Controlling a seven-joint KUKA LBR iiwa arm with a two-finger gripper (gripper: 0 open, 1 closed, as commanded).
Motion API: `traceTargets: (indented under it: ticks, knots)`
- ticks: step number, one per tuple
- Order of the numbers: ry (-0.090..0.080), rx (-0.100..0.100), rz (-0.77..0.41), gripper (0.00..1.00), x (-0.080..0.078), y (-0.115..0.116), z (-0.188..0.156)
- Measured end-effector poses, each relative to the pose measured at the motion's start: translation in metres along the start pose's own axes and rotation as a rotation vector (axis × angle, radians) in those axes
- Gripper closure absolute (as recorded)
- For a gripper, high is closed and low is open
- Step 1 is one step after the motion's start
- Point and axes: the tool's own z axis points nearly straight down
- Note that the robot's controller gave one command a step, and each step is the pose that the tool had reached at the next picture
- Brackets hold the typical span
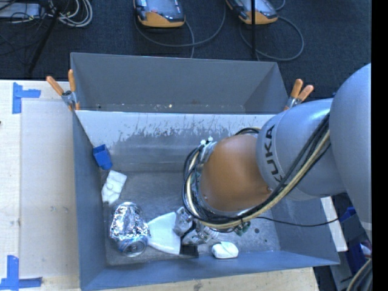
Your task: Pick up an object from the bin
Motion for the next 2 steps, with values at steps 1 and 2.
traceTargets:
  ticks: [1, 2]
  knots:
    - [0.004, -0.009, -0.069, 1.00, -0.0479, 0.0065, -0.1637]
    - [0.006, -0.010, -0.069, 1.00, -0.0472, 0.0067, -0.1627]
